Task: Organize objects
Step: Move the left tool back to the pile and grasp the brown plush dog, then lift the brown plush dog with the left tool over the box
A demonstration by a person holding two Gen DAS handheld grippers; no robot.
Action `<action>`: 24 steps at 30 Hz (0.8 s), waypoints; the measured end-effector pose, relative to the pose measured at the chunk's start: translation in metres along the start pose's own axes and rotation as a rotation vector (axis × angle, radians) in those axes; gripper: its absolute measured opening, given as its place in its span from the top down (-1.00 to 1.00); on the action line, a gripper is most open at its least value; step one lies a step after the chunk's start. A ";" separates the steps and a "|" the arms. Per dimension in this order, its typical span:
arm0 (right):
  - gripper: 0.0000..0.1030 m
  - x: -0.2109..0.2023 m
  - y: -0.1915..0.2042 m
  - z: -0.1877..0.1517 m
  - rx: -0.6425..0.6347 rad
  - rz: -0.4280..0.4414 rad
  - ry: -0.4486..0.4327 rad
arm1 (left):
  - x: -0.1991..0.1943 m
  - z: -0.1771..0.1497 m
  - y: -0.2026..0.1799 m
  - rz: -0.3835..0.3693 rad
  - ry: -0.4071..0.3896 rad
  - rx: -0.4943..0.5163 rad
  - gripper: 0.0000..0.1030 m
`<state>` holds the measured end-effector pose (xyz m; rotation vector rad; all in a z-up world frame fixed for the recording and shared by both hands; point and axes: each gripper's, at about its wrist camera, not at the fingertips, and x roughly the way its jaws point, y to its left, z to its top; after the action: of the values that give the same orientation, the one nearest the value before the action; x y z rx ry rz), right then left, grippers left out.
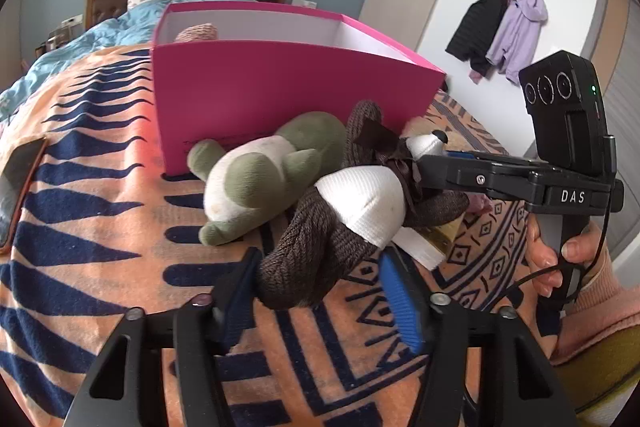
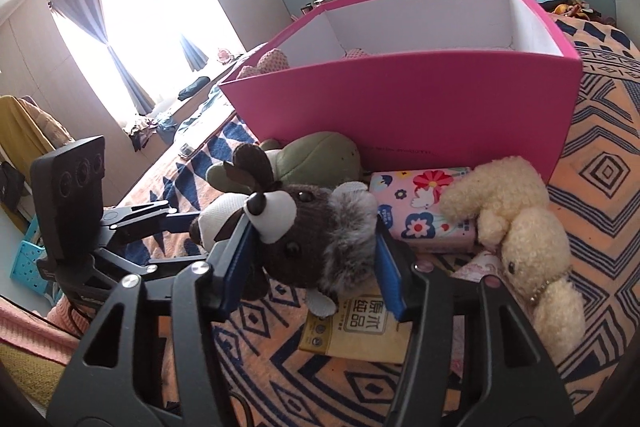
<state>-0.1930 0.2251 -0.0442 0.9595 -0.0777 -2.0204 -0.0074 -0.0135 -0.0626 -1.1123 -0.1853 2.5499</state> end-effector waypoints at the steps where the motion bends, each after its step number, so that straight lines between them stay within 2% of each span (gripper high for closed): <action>1: -0.12 -0.001 0.000 0.000 0.005 0.006 -0.002 | 0.001 0.000 -0.002 0.000 0.005 0.006 -0.02; 6: -0.12 -0.008 0.002 0.003 0.002 0.008 -0.018 | 0.000 0.003 -0.004 -0.023 0.001 0.000 0.12; 18: -0.12 -0.026 0.015 0.020 -0.035 0.037 -0.082 | -0.019 0.029 -0.012 -0.008 -0.058 0.042 0.12; 24: -0.12 -0.030 0.020 0.038 -0.048 0.049 -0.113 | -0.027 0.048 -0.015 0.027 -0.085 0.083 0.12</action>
<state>-0.1942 0.2234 0.0080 0.8056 -0.1126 -2.0212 -0.0216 -0.0083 -0.0076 -0.9827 -0.0849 2.6054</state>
